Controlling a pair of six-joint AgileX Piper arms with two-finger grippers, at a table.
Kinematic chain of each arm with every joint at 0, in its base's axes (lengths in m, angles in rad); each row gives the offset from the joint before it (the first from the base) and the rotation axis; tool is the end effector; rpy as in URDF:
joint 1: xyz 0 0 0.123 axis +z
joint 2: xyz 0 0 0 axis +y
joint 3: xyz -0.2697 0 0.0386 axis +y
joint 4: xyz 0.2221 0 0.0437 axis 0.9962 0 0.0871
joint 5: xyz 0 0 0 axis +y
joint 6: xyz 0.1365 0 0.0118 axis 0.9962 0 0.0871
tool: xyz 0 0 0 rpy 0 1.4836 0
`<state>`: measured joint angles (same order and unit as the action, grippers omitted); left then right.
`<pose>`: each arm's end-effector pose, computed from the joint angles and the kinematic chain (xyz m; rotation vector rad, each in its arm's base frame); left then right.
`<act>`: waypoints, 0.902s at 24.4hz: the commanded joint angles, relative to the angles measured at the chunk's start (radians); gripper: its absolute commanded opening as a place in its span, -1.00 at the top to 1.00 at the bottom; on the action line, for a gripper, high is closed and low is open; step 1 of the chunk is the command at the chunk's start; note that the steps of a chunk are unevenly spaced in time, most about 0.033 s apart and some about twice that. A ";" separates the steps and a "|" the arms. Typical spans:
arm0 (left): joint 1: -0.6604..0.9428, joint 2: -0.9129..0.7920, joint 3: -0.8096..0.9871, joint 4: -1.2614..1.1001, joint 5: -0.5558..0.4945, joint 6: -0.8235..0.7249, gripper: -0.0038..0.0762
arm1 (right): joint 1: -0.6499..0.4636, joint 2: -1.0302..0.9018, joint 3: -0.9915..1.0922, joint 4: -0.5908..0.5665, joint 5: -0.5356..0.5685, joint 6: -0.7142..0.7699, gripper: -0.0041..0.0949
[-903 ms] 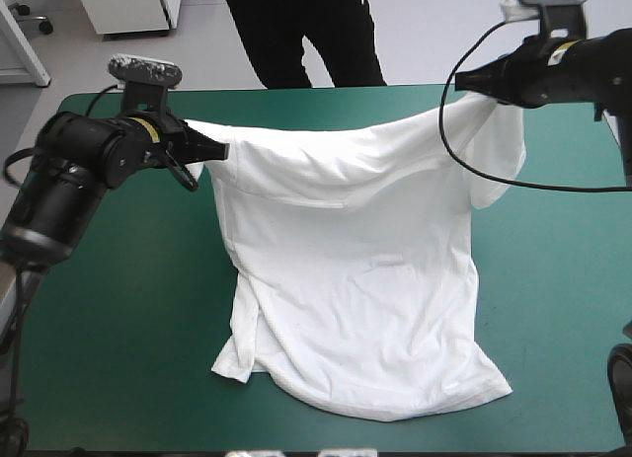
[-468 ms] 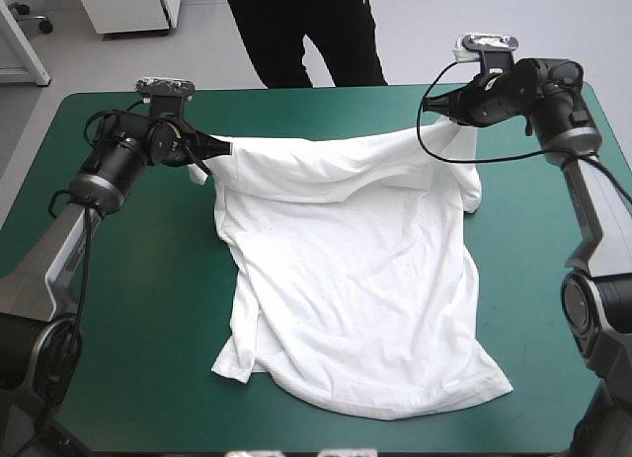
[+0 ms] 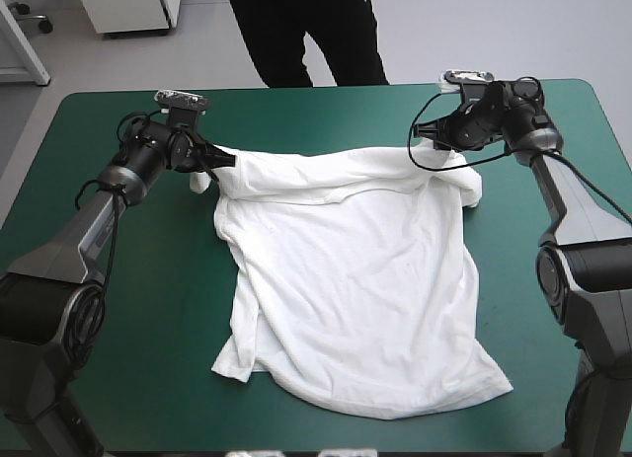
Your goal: Fold the cloth
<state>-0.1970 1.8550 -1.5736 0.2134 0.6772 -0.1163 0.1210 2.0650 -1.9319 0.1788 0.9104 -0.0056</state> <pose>0.4220 -0.0657 0.2483 0.2402 2.4111 0.0955 0.4611 0.0755 0.2457 -0.0778 2.5254 0.2687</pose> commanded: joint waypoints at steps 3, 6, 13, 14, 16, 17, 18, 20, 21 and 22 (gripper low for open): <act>0.001 -0.103 -0.074 -0.048 0.013 0.054 -0.39 | 0.000 -0.096 -0.027 0.034 0.066 0.006 -0.27; 0.001 -0.183 -0.094 -0.038 0.036 0.060 -0.38 | 0.000 -0.149 -0.027 0.002 0.138 -0.007 -0.25; -0.005 -0.514 -0.056 -0.044 0.172 0.122 -0.37 | 0.000 -0.419 -0.023 -0.002 0.307 -0.014 -0.17; -0.015 -0.549 -0.043 -0.044 0.176 0.122 -0.37 | 0.000 -0.450 -0.015 -0.005 0.312 -0.014 -0.17; -0.085 -0.659 0.024 -0.028 0.206 0.132 -0.37 | 0.000 -0.569 0.040 -0.058 0.315 0.017 -0.17; -0.156 -0.709 0.063 -0.011 0.288 0.156 -0.32 | 0.000 -0.643 0.108 -0.095 0.322 0.036 -0.17; -0.186 -0.724 0.076 0.007 0.346 0.156 -0.29 | 0.000 -0.674 0.144 -0.099 0.322 0.041 -0.17; -0.252 -0.735 0.093 0.043 0.467 0.136 -0.20 | 0.000 -0.748 0.237 -0.095 0.320 0.041 -0.17; -0.288 -0.735 0.093 0.053 0.575 0.104 -0.15 | 0.000 -0.808 0.320 -0.092 0.322 0.041 -0.17; -0.299 -0.733 0.093 0.045 0.614 0.070 -0.14 | 0.000 -0.838 0.356 -0.092 0.327 0.041 -0.17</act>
<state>-0.4546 1.1340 -1.4638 0.2298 1.2051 0.0150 0.1210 1.3207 -1.6443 0.0900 1.2486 0.0347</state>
